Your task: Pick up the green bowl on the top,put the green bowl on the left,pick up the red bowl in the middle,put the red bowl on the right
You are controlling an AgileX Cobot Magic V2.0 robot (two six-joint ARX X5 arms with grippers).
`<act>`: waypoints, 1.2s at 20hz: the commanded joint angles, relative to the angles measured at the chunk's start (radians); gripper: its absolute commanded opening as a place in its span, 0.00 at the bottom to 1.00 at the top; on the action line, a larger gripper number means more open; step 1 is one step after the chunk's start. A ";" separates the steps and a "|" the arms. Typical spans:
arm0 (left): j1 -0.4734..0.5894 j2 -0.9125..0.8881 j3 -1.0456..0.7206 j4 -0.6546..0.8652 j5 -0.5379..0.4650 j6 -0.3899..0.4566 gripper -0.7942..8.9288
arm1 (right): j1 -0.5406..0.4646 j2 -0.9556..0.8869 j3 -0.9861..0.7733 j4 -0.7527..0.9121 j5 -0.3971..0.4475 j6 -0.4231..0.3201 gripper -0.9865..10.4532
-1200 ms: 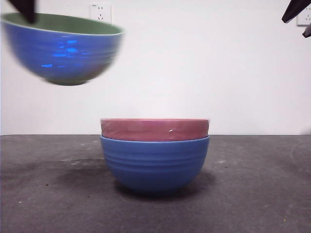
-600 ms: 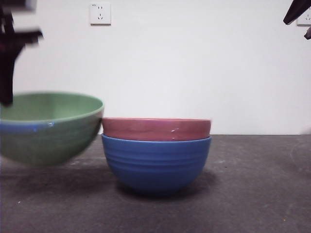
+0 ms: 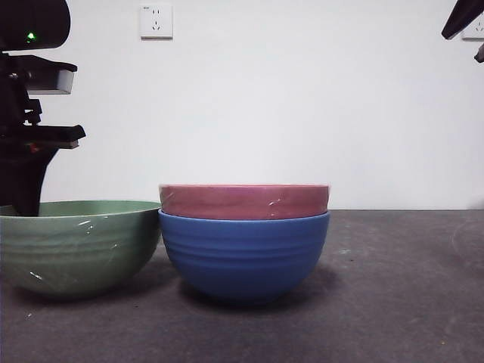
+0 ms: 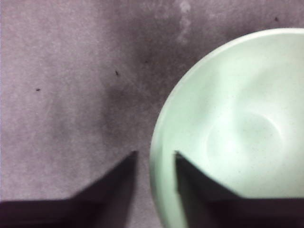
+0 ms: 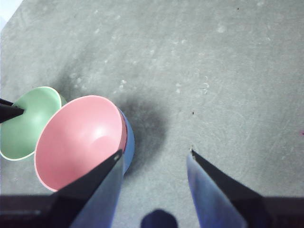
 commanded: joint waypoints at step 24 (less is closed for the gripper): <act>-0.003 -0.539 0.211 -0.228 0.008 0.008 0.47 | 0.472 0.787 0.357 -0.077 0.344 -0.055 0.33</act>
